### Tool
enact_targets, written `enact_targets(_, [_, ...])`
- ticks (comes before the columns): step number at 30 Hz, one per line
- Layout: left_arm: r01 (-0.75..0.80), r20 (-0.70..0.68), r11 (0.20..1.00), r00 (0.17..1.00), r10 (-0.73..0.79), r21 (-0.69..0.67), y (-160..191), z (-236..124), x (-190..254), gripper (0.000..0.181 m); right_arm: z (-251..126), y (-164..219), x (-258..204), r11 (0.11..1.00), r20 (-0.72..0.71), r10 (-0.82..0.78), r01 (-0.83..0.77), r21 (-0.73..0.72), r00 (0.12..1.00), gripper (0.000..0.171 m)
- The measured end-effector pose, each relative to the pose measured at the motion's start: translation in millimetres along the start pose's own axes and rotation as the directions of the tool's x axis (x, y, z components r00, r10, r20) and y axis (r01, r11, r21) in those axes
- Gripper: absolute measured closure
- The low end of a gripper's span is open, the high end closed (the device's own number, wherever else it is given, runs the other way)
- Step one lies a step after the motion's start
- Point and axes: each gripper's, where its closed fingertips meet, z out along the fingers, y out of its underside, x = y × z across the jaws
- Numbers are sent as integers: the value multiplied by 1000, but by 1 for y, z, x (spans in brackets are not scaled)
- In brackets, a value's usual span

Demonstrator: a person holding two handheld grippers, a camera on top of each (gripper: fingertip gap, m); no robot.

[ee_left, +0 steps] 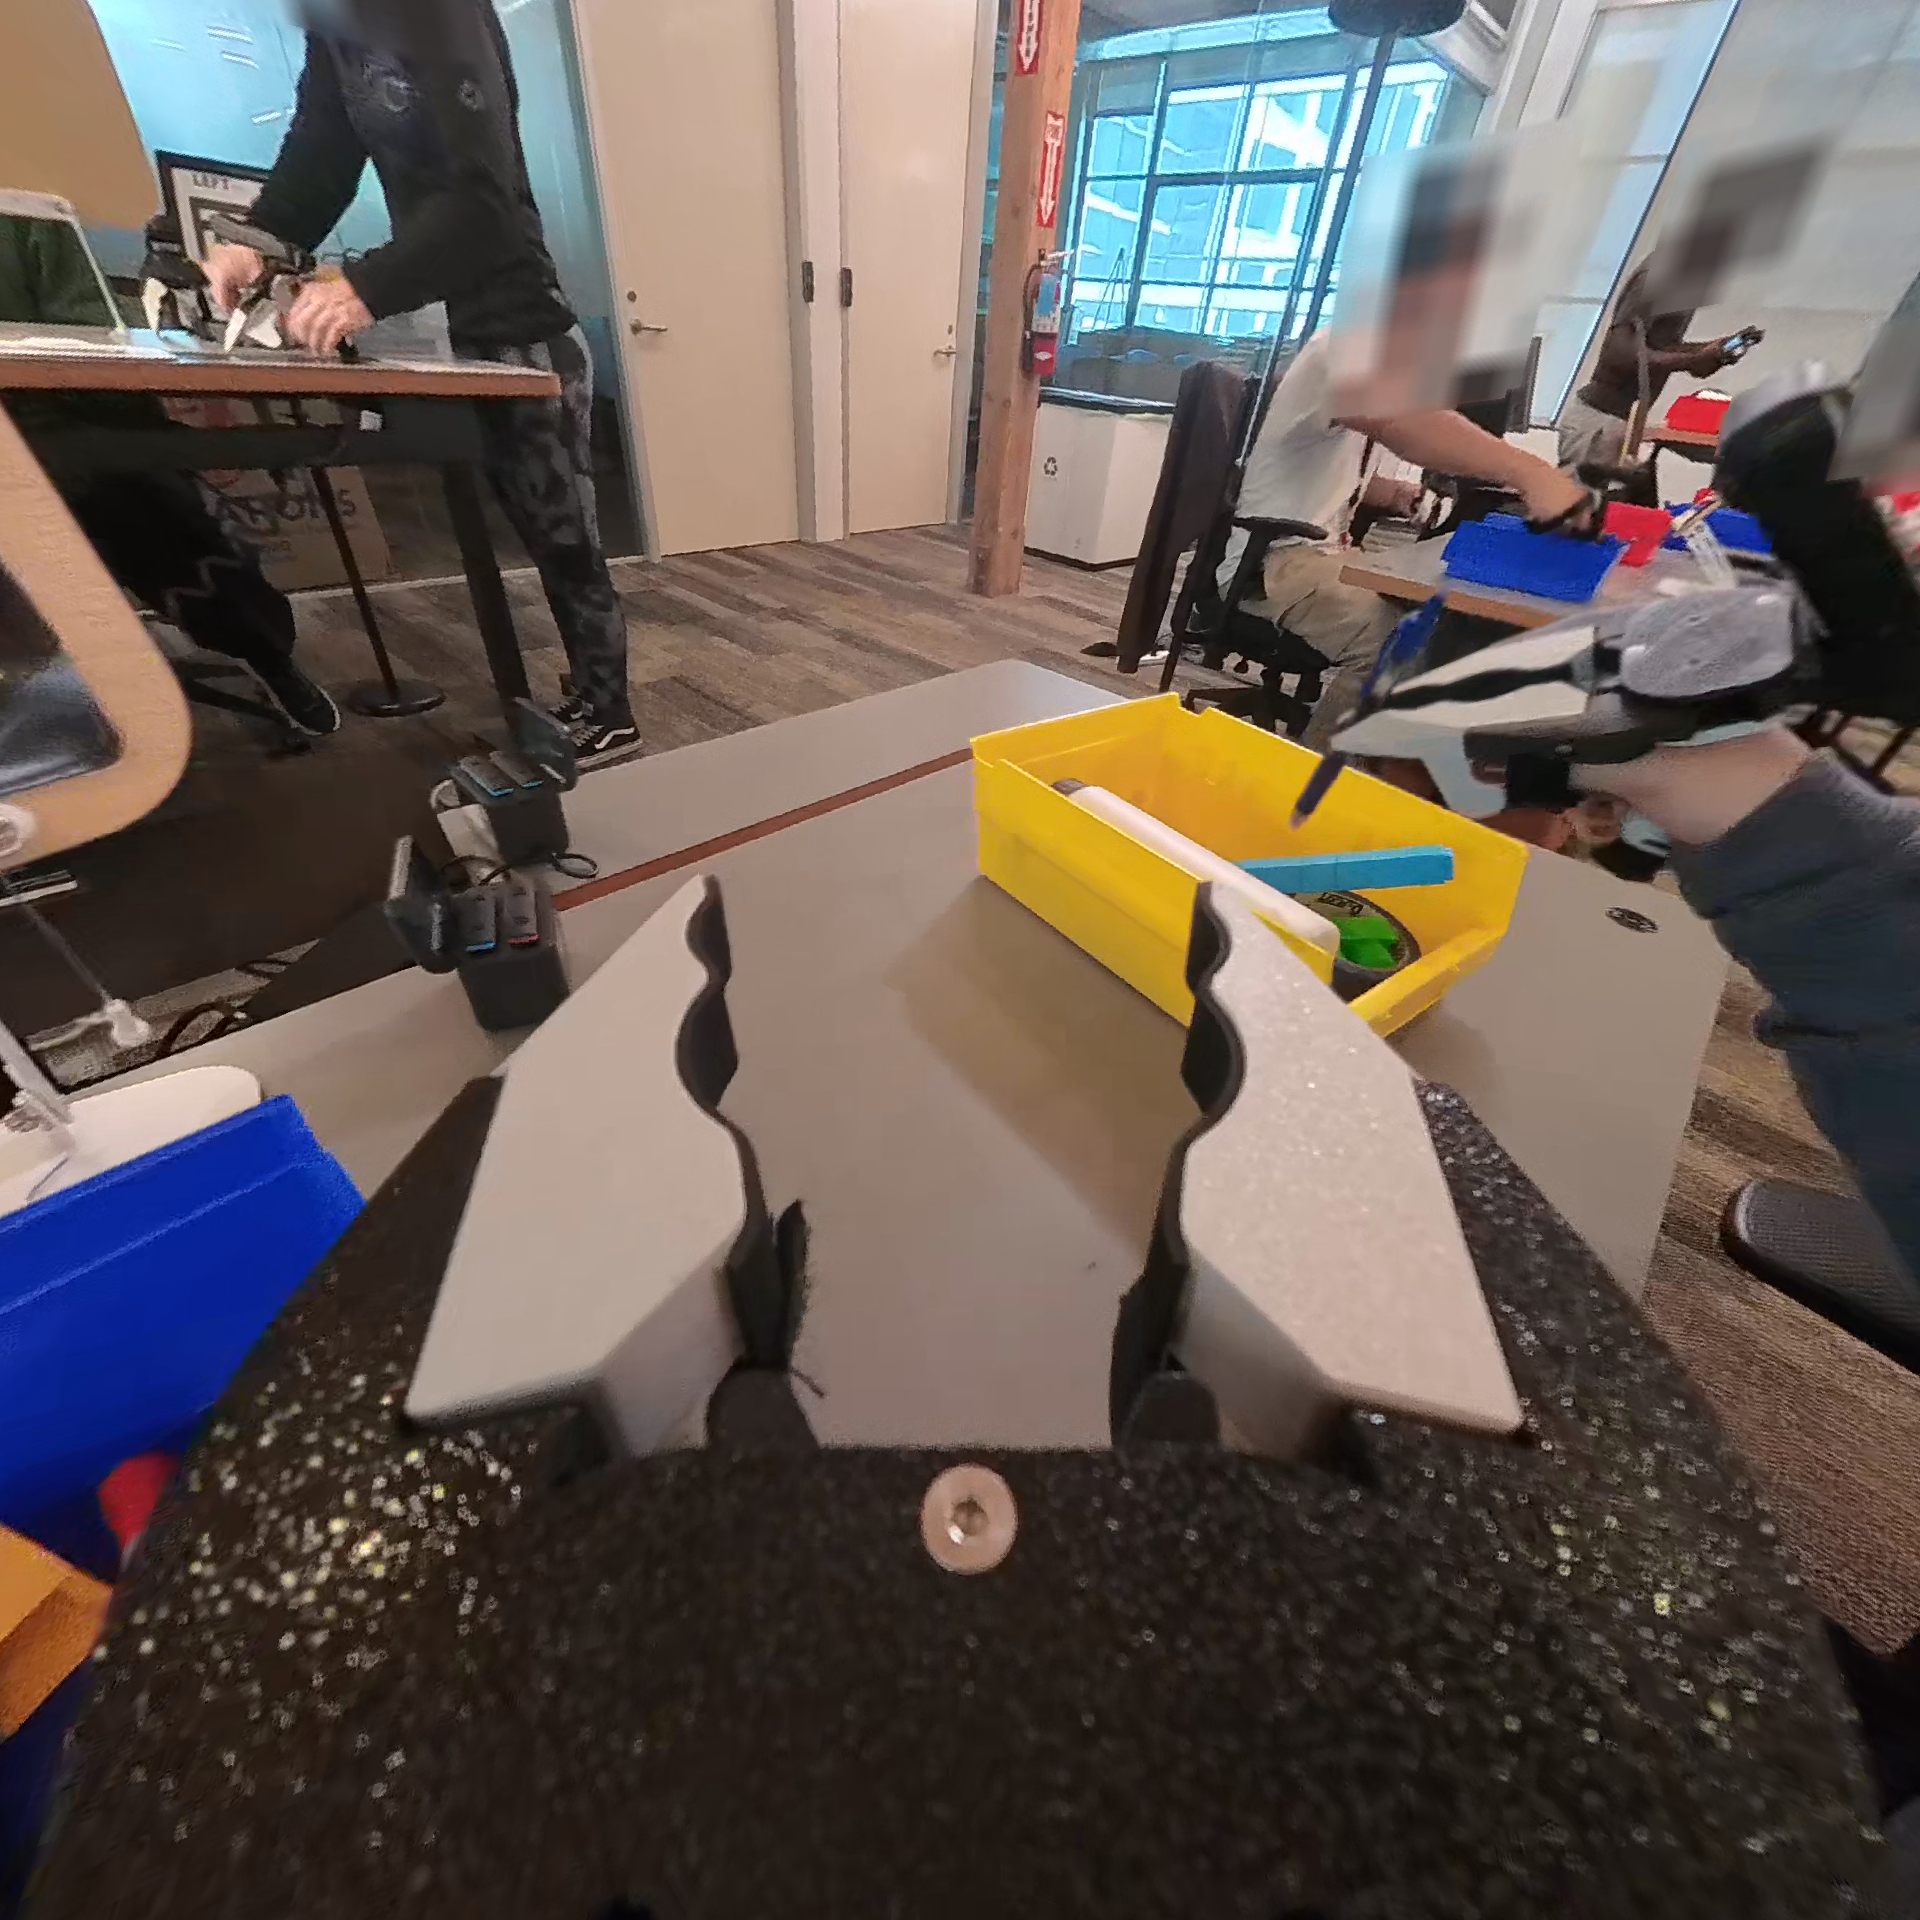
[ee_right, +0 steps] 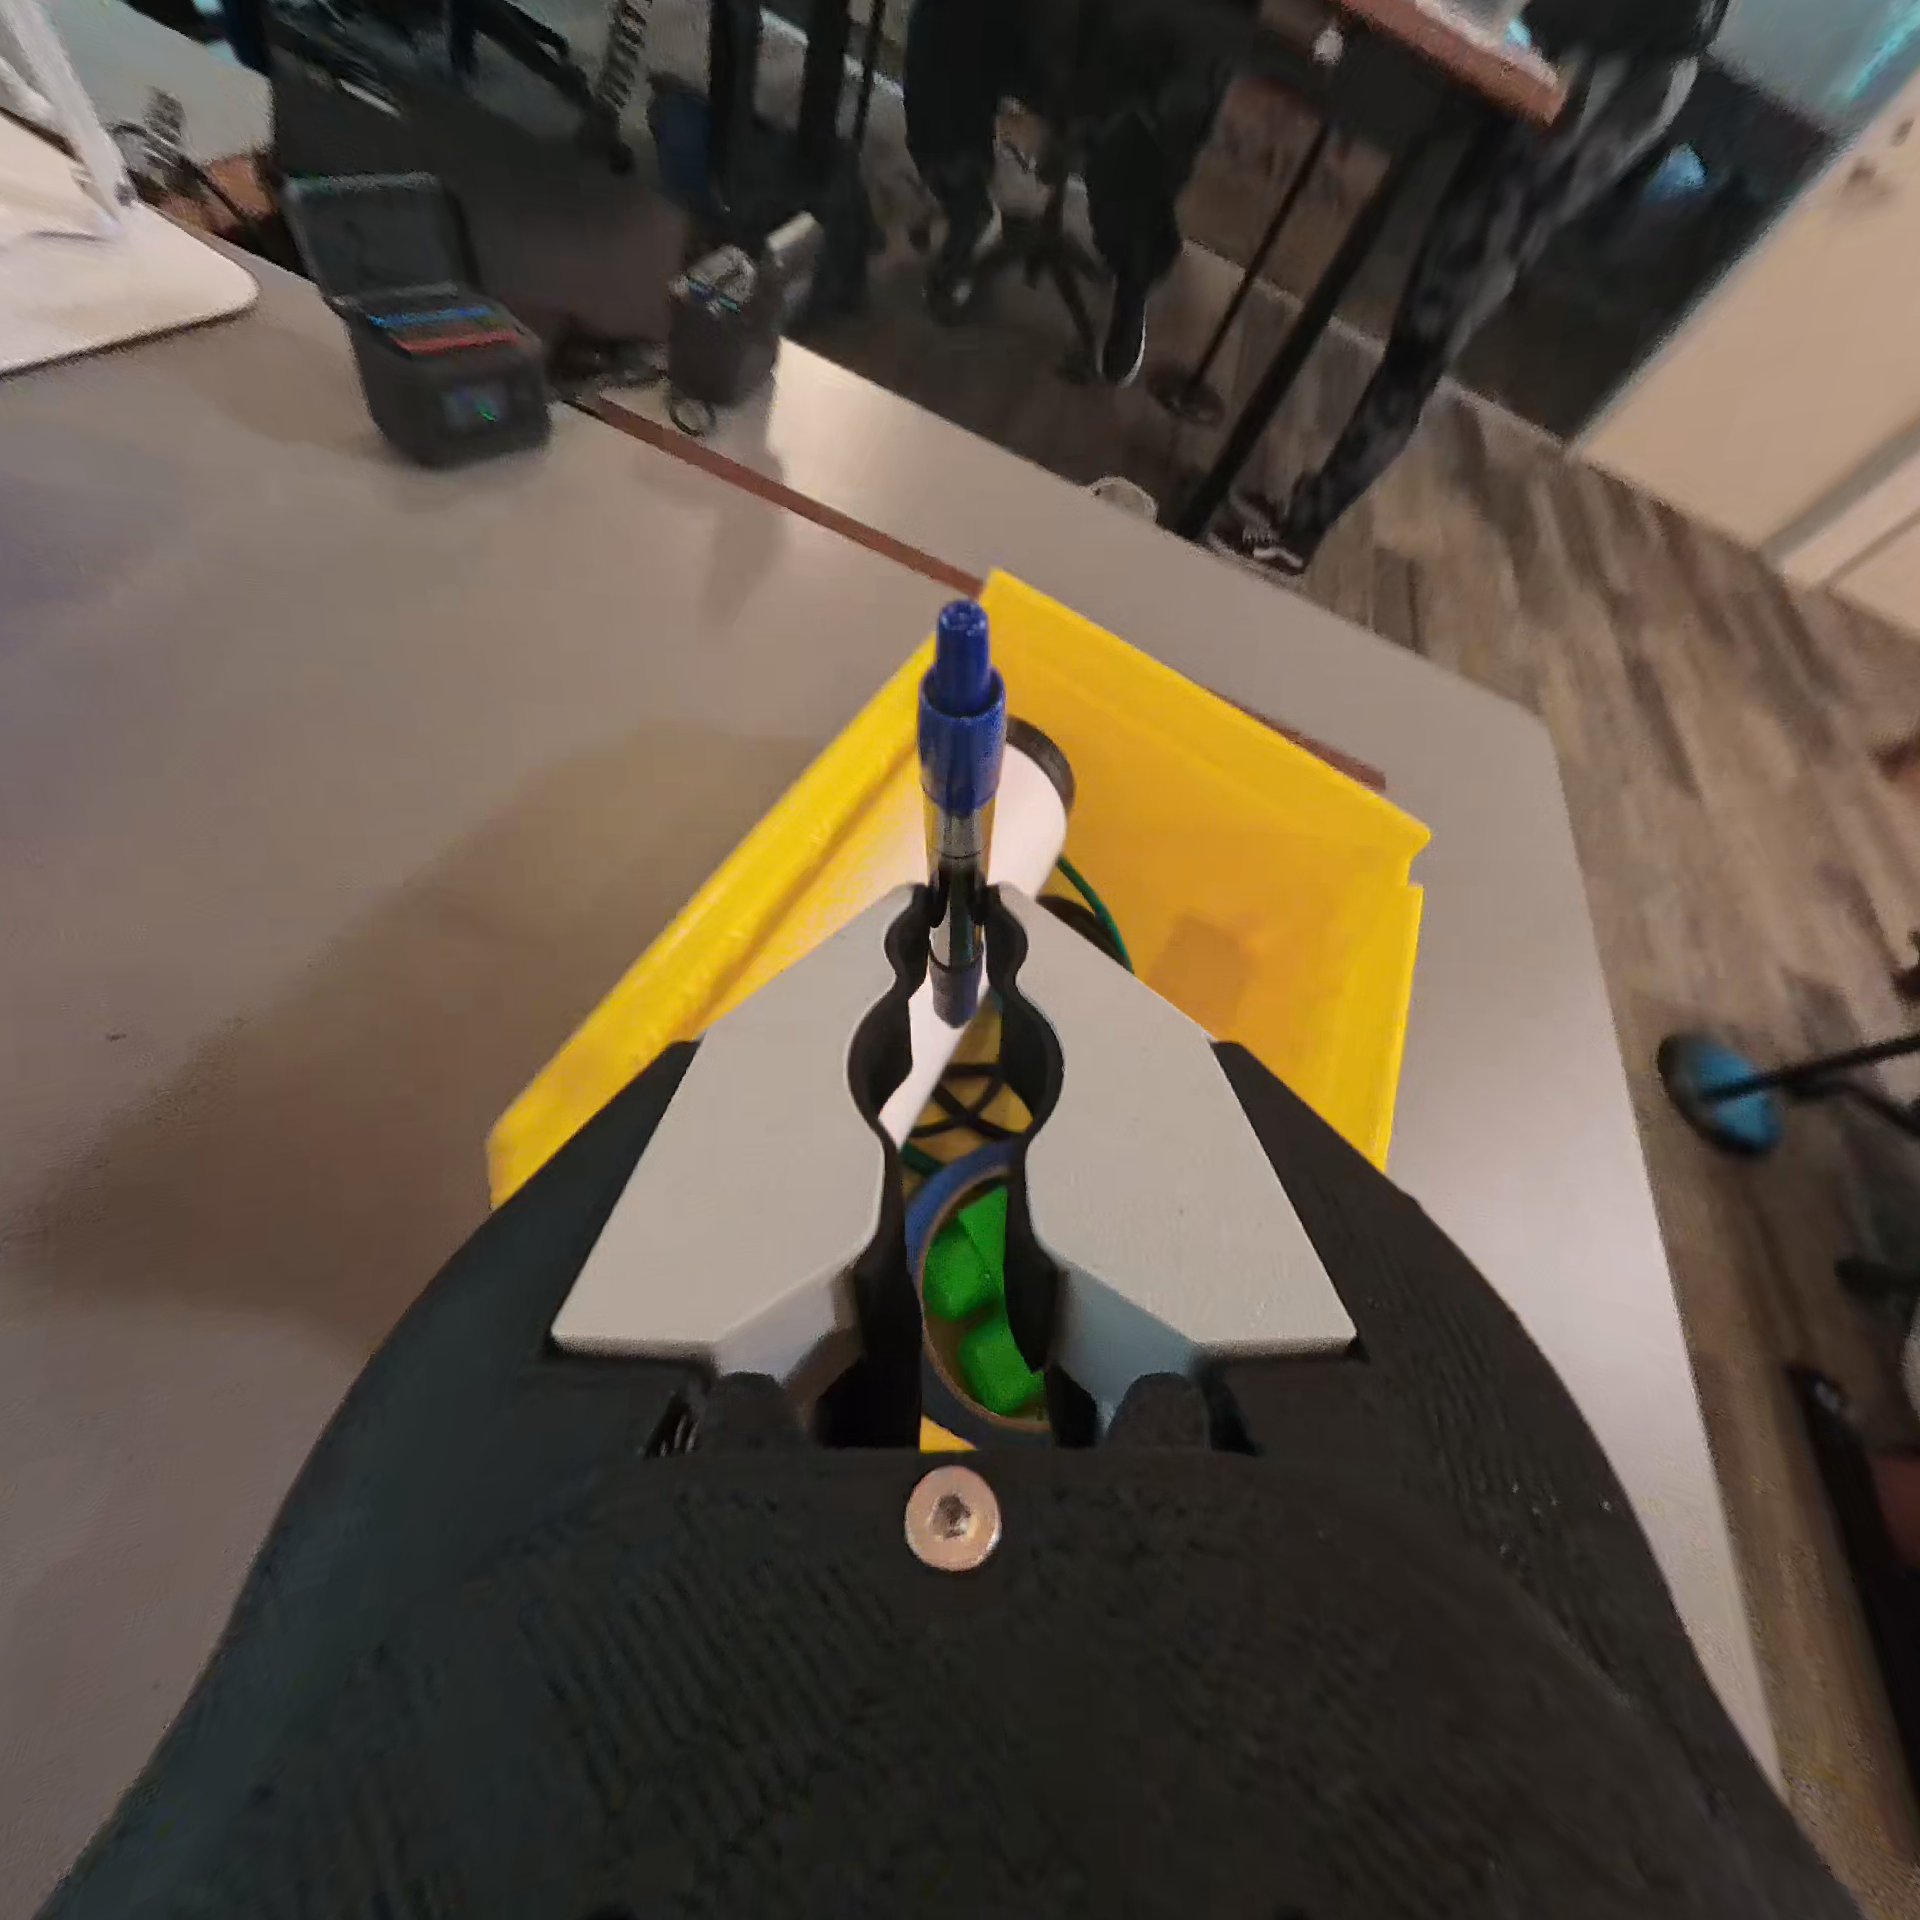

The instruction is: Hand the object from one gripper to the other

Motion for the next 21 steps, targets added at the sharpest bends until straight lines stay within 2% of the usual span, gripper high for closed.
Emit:
enact_targets(2, [11,11,1000,1000,-11,-2,-2,-4,-5,93,9,11,11,999,-26,34,-35,-21,999,160])
enact_targets(4, [22,20,1000,1000,-22,-6,-3,-7,-9,91,15,18,16,998,-44,43,-45,-42,998,143])
enact_targets(6, [30,35,1000,999,-29,-11,-4,-11,-15,90,17,19,15,998,-44,43,-45,-43,998,135])
enact_targets(10, [26,98,1000,995,-26,2,-13,-27,-33,90,15,10,9,1000,-51,9,-10,-13,999,131])
enact_targets(14, [18,272,999,962,-25,29,-25,-64,-74,92,4,-13,-1,996,-51,-34,38,75,998,129])
enact_targets(18, [59,477,993,879,-2,-105,-4,-101,-123,92,-8,-38,-23,981,-13,-86,87,175,996,129])
enact_targets(21, [164,532,953,847,-3,-256,31,-113,-144,98,-15,-50,-38,967,11,-120,114,226,993,129])
